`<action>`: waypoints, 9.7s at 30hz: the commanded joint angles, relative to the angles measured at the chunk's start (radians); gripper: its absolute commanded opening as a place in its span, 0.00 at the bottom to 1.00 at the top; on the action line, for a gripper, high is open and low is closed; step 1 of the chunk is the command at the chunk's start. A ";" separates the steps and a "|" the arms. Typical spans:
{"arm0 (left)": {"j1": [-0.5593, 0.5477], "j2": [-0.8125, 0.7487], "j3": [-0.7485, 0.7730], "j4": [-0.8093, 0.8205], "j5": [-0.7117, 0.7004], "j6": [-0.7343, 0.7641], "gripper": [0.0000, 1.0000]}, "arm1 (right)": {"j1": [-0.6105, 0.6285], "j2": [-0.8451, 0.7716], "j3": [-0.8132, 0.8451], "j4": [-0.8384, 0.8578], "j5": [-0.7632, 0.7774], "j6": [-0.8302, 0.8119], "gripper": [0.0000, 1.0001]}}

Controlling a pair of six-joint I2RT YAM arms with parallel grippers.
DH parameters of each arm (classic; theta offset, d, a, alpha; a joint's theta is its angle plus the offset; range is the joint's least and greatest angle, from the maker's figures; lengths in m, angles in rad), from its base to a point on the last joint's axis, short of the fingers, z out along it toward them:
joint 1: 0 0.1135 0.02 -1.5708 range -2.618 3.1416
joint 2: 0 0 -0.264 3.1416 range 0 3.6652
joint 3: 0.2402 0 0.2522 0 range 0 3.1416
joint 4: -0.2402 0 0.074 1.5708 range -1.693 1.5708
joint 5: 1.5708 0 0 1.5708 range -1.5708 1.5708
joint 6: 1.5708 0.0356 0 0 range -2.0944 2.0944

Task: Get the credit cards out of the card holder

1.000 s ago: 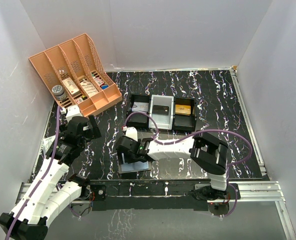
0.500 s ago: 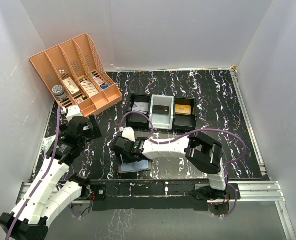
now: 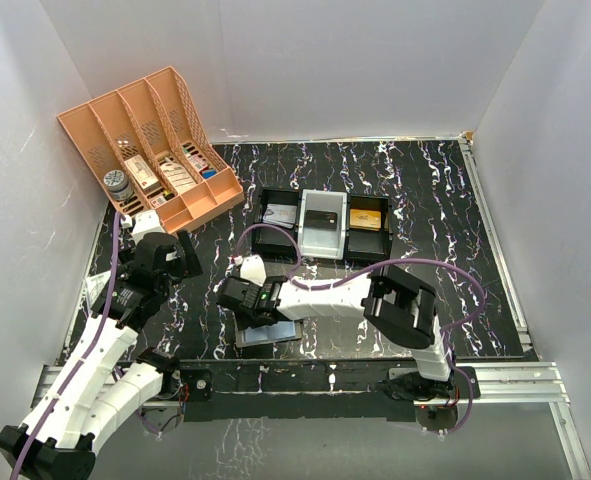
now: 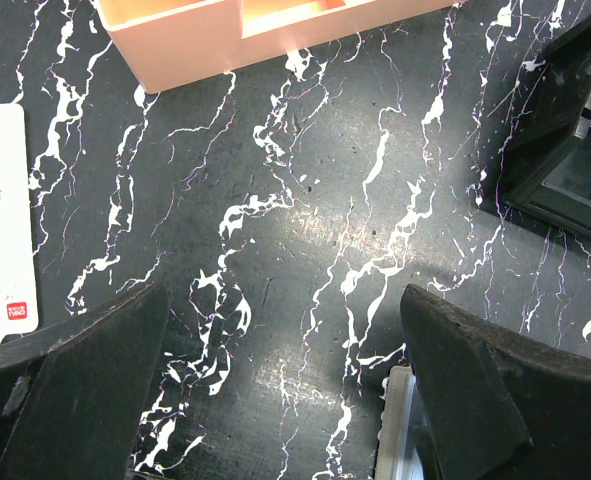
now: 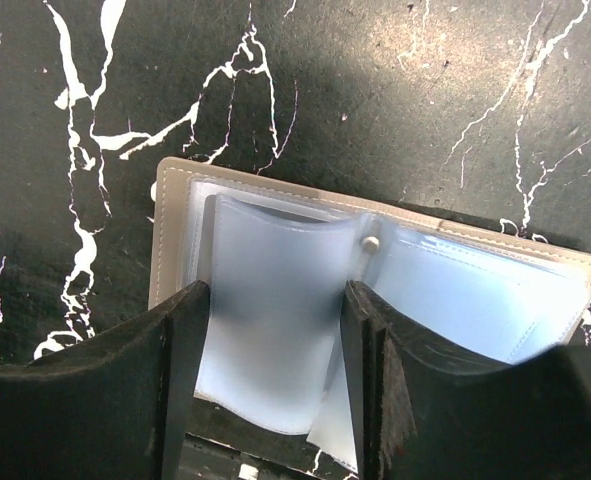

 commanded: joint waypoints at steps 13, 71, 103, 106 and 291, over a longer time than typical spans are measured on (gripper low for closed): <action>0.005 0.010 0.008 0.002 0.004 0.009 0.99 | -0.074 -0.117 -0.216 0.278 -0.223 0.025 0.38; -0.002 0.095 -0.682 0.906 1.174 -0.465 0.78 | -0.222 -0.226 -0.519 0.728 -0.581 0.157 0.47; -0.181 0.316 -0.582 1.087 1.074 -0.552 0.70 | -0.267 -0.761 -0.819 0.631 -0.289 0.277 0.69; -0.266 0.403 -0.534 1.106 0.991 -0.554 0.72 | -0.268 -0.866 -0.872 0.591 -0.272 0.298 0.69; -0.328 -0.141 -0.548 0.472 0.756 -0.472 0.31 | -0.178 -0.270 -0.567 0.636 -0.399 0.103 0.50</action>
